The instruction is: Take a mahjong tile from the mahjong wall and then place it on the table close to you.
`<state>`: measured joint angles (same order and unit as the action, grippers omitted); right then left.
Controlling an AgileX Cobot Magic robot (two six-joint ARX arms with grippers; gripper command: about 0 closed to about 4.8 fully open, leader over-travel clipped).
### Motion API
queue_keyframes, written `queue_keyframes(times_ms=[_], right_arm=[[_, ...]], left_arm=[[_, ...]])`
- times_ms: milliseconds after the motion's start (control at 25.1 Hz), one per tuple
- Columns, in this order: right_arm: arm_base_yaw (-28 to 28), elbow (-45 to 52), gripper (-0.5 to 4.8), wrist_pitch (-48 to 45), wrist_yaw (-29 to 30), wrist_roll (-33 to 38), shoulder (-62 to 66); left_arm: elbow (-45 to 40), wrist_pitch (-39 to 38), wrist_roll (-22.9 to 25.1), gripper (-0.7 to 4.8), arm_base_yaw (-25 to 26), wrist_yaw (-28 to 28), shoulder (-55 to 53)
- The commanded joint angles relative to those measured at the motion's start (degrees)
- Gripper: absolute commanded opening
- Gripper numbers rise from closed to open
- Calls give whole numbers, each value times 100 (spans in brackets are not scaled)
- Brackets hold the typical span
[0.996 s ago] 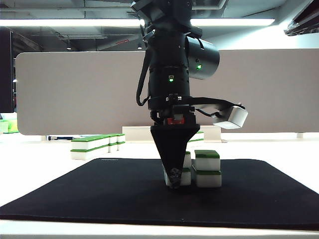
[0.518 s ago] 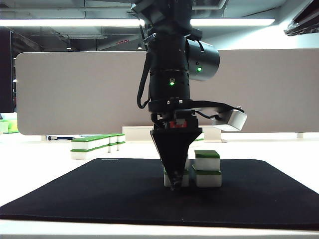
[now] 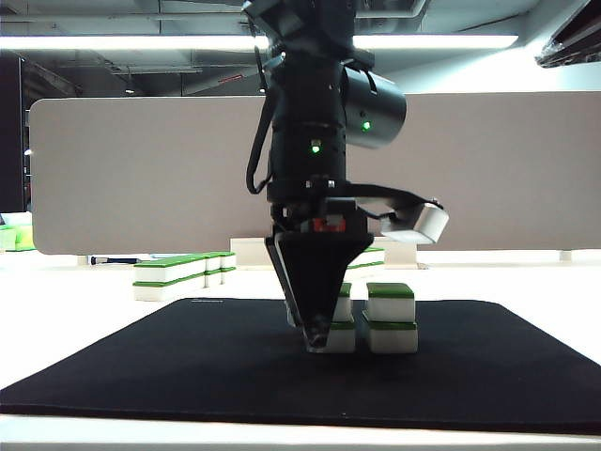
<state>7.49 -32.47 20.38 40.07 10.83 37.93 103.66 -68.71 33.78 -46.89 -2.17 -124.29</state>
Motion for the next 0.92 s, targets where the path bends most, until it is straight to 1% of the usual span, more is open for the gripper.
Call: queue_keyframes(times_ms=[40,279,478,558,637,717,757,797,837,876,916], right_arm=[[9,-17,-1,9,11,-37,-7],[9,-17,-1,695,35,-35,-7],[11,-17,-1,1250,402,-33,-7],[13,-17,-1,1541,424,-33,-7],[13,-17,-1,1716,415,-35,-7],[11,-17,-1,1731,417,-35,-7],[11,-17,-1,1729,417,-35,-7],[11,-17,-1,1729,415,-35,-7],[11,-17,-1,1727,417,-35,-7],[11,-17,-1,1725,417,-35,-7],[11,-17,-1,1716,417,-35,-7]], left_arm=[[11,-66,-17,382,-15,-20,232],[11,-275,-20,381,-11,-11,750],[11,-282,-17,381,-11,13,1064],[11,-295,-17,379,-11,216,1176],[11,-385,-24,371,-11,616,1248],[11,-533,-122,370,-11,1207,1320],[11,-614,-278,350,-11,1606,1364],[11,-649,-348,323,-9,1744,1390],[11,-734,-498,252,4,1965,1460],[11,-782,-549,218,37,2024,1513],[11,-896,-625,151,72,2035,1609]])
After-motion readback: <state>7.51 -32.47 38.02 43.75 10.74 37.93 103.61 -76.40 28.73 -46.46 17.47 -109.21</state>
